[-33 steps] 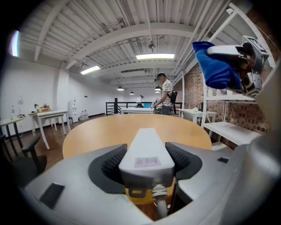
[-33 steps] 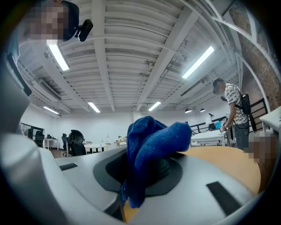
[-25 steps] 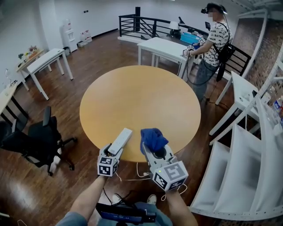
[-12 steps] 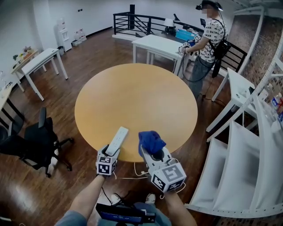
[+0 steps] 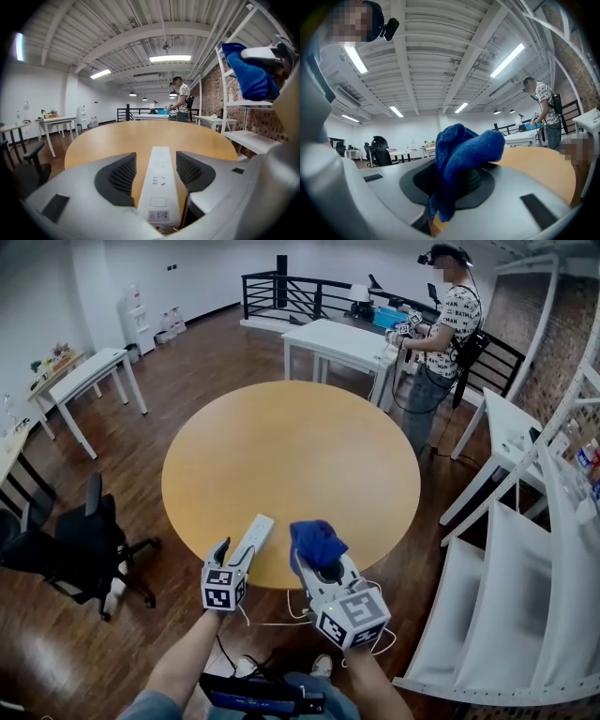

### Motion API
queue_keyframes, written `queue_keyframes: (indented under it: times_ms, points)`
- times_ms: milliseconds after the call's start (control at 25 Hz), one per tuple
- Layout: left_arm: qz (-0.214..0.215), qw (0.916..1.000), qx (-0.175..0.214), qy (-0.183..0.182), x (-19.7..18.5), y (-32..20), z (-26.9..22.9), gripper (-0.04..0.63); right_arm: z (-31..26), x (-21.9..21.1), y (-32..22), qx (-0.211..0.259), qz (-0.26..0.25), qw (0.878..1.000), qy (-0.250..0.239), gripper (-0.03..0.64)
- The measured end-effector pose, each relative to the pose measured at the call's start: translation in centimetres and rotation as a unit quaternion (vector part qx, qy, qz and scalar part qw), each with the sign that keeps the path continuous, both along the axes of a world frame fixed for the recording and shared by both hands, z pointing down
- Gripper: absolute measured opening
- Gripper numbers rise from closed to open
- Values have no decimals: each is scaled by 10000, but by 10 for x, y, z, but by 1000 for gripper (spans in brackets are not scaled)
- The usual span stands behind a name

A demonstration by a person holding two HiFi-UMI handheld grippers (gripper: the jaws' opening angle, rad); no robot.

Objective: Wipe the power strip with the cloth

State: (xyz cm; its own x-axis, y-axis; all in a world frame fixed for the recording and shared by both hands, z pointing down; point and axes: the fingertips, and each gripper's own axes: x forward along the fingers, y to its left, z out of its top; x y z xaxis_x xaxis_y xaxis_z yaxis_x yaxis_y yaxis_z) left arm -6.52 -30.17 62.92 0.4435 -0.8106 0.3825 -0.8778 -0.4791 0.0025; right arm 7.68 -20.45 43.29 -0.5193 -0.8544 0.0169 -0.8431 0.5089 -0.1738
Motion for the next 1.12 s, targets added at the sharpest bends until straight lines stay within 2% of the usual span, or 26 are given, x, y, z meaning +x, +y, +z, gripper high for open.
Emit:
queue_keyframes:
  times_ms: [240, 480, 680, 840, 1120]
  points:
    - [346, 9954, 646, 622, 19, 10, -75, 143, -11, -9, -3, 158, -79, 9998, -119, 67]
    - [633, 9852, 1277, 954, 28, 30, -143, 95, -23, -18, -4, 317, -178, 9992, -184, 67]
    - [880, 9773, 1699, 907, 37, 51, -183, 66, -34, -16, -5, 434, -205, 9985, -255, 66]
    - [1053, 9736, 1823, 882, 47, 70, -211, 17, -40, -18, -4, 563, -287, 9976, -280, 64]
    - [1033, 9714, 1963, 852, 48, 80, -225, 15, -47, -22, 0, 626, -351, 9973, -163, 63]
